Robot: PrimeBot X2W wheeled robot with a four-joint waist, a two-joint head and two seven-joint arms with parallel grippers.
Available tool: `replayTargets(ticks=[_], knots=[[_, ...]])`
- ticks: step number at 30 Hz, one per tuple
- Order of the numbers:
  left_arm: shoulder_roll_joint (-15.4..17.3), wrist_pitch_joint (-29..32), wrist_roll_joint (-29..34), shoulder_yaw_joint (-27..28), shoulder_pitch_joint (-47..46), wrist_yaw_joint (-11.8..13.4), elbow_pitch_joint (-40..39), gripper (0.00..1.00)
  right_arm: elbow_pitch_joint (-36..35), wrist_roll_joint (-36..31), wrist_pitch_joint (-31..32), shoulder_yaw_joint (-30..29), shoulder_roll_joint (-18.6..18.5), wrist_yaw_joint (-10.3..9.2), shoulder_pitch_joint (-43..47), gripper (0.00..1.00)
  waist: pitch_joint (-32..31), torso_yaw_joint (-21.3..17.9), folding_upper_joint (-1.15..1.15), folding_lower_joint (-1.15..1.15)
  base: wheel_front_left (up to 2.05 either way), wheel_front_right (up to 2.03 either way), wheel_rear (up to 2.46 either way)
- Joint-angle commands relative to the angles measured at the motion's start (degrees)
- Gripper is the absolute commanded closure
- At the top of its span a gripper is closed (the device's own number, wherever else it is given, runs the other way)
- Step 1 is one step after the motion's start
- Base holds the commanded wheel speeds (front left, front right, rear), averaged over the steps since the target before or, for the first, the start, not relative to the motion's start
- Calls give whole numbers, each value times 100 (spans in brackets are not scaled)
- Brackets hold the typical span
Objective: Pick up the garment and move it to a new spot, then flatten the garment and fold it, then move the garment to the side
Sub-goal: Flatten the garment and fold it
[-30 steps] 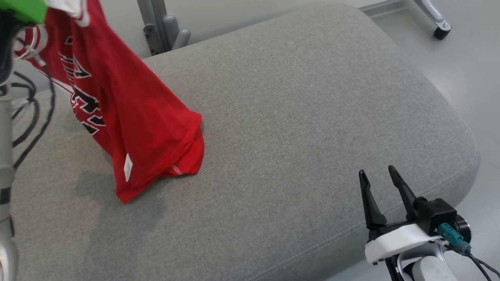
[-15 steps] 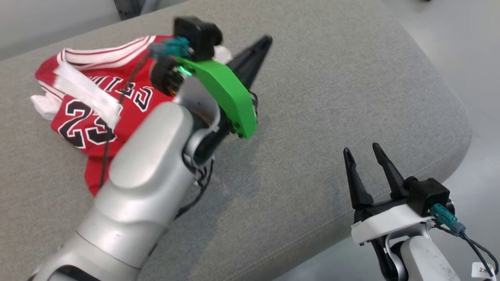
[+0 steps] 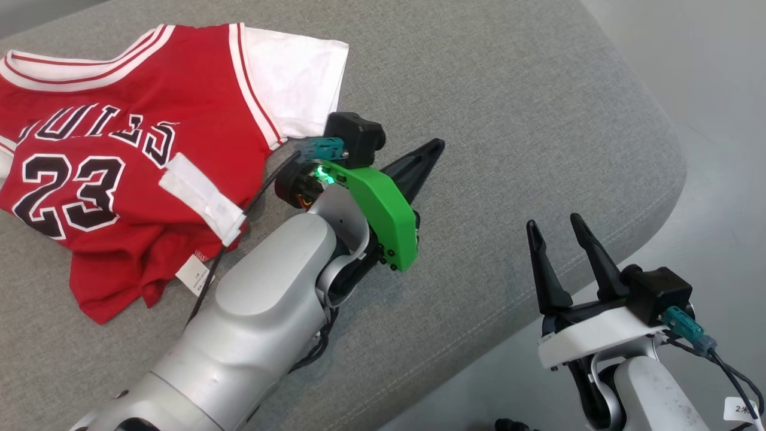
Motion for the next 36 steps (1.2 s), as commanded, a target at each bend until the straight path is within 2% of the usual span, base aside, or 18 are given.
replayTargets(ticks=[1, 2, 3, 4, 8, 12, 18, 24, 30, 36], knots=[[82, -166, -9, 53, -23, -11, 123, 97, 17, -1, -17, -44, 1, -4, 19, 0, -75, 35, 50, 0, 0, 0, 0], [89, -262, 59, 57, -49, 18, 192, 60, 21, -10, -17, -51, 2, -4, 50, 0, -119, 63, 50, 0, 0, 0, 0], [86, -357, 112, 56, -63, 41, 251, 6, 31, -28, -17, -63, 1, -4, 79, 0, -169, 98, 50, 0, 0, 0, 0], [79, -452, 129, 83, -66, 87, 303, 0, 39, -43, -17, -86, 0, -4, 107, 0, -223, 142, 50, 0, 0, 0, 0], [165, -871, 279, 205, -10, 370, 395, 0, 64, -119, -17, -187, -2, -4, 227, 0, -494, 346, 50, 0, 0, 0, 0], [439, -1311, 414, 300, 371, 732, 320, 0, 88, -249, -17, -334, -5, -4, 380, 0, -853, 554, 50, 0, 0, 0, 0], [1061, -1620, 545, 473, 1171, 1230, -159, 0, 74, -431, -17, -512, -5, -4, 597, 0, -1229, 874, 50, 0, 0, 0, 0], [1674, -1739, 659, 622, 2064, 1654, -731, 0, 39, -568, -17, -576, -3, -4, 668, 0, -1318, 1142, 50, 0, 0, 0, 0], [1913, -1718, 515, 656, 2537, 1754, -832, 0, 22, -610, -17, -559, -2, -4, 613, 0, -1240, 1318, 50, 0, 0, 0, 0], [1906, -1662, 395, 670, 2612, 1634, -458, 0, 36, -589, -17, -496, -3, -4, 484, 0, -1073, 1396, 50, 0, 0, 0, 0]])
